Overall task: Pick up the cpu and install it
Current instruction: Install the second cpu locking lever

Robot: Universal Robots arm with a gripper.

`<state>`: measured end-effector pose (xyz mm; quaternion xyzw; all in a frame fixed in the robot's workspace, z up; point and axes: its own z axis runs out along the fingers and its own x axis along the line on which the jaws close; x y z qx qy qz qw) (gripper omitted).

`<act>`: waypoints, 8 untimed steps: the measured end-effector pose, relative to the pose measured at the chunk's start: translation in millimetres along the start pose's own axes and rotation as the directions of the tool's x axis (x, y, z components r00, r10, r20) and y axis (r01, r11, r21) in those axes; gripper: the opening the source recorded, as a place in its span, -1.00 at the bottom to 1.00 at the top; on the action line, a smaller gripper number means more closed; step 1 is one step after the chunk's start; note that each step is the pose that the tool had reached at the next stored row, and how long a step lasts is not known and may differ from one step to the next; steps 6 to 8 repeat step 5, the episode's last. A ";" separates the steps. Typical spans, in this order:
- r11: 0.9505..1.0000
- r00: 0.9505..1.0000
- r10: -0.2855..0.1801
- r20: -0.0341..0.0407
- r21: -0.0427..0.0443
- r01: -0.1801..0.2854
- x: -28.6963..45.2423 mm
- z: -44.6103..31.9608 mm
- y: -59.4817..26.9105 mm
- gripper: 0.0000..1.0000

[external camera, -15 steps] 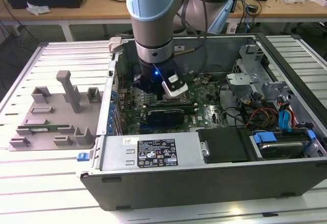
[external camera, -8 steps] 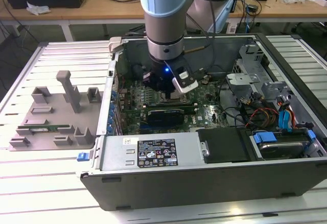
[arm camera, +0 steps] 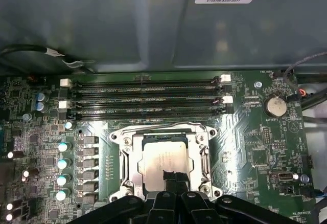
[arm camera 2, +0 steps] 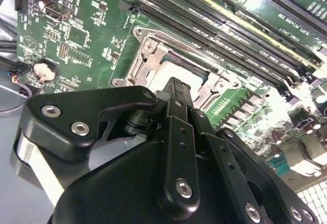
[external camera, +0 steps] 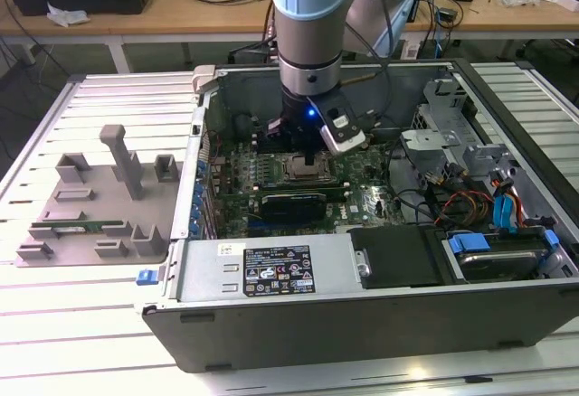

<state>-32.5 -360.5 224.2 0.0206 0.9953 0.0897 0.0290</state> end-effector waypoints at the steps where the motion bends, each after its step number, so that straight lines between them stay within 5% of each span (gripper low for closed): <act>1: 1.000 1.000 0.000 0.000 0.000 0.000 -0.1 0.0 0.1 -0.79; 8: 1.000 1.000 0.000 0.000 0.000 0.000 -0.4 -0.3 0.2 -0.79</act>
